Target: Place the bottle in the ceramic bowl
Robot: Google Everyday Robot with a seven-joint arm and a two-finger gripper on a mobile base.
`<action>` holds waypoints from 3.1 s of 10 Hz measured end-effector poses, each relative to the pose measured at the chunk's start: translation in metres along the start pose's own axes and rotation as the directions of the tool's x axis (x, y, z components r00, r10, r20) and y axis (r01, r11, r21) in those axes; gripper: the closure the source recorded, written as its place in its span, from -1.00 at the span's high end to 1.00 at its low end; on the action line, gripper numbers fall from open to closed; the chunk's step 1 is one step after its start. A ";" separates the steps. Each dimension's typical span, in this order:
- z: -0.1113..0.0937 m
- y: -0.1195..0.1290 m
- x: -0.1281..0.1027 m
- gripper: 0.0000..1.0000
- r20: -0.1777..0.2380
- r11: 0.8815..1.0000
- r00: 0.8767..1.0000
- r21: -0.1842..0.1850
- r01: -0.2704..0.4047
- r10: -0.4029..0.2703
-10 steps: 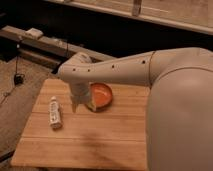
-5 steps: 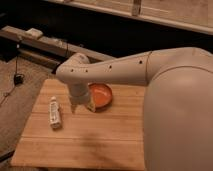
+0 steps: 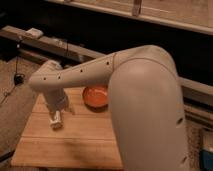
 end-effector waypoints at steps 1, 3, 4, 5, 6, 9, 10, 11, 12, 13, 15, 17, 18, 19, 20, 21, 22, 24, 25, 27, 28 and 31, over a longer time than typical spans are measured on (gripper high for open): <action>0.005 0.010 -0.001 0.30 -0.006 1.000 1.000 -0.010 0.017 -0.017; 0.022 0.038 -0.012 0.30 -0.017 0.997 0.998 -0.027 0.066 -0.066; 0.028 0.048 -0.015 0.30 -0.021 0.996 0.996 -0.030 0.085 -0.086; 0.040 0.056 -0.025 0.30 -0.024 0.994 0.994 -0.029 0.107 -0.108; 0.051 0.060 -0.034 0.30 -0.032 0.993 0.992 -0.028 0.118 -0.119; 0.067 0.062 -0.052 0.30 -0.045 0.991 0.990 -0.021 0.135 -0.136; 0.070 0.059 -0.057 0.30 -0.047 0.991 0.990 -0.021 0.133 -0.134; 0.075 0.055 -0.066 0.30 -0.048 0.991 0.990 -0.021 0.133 -0.133; 0.078 0.054 -0.073 0.30 -0.051 0.991 0.990 -0.023 0.131 -0.132; 0.083 0.051 -0.077 0.30 -0.055 0.991 0.990 -0.022 0.129 -0.130; 0.089 0.052 -0.083 0.30 -0.061 0.991 0.989 -0.023 0.131 -0.132; 0.101 0.055 -0.089 0.30 -0.071 0.990 0.988 -0.020 0.139 -0.140; 0.106 0.055 -0.093 0.30 -0.076 0.990 0.987 -0.020 0.142 -0.143; 0.110 0.055 -0.096 0.30 -0.080 0.990 0.986 -0.019 0.143 -0.144; 0.114 0.054 -0.100 0.30 -0.083 0.989 0.986 -0.018 0.144 -0.145; 0.116 0.053 -0.102 0.30 -0.086 0.989 0.986 -0.018 0.144 -0.145; 0.119 0.052 -0.105 0.21 -0.092 0.989 0.985 -0.019 0.147 -0.149; 0.121 0.054 -0.108 -0.13 -0.099 0.987 0.982 -0.029 0.158 -0.161; 0.120 0.053 -0.108 -0.34 -0.102 0.987 0.982 -0.038 0.158 -0.161; 0.114 0.051 -0.110 -0.75 -0.101 0.986 0.982 -0.067 0.153 -0.159; 0.103 0.051 -0.111 -0.93 -0.093 0.985 0.983 -0.088 0.151 -0.159; 0.061 0.039 -0.121 -1.00 -0.085 0.981 0.985 -0.142 0.135 -0.148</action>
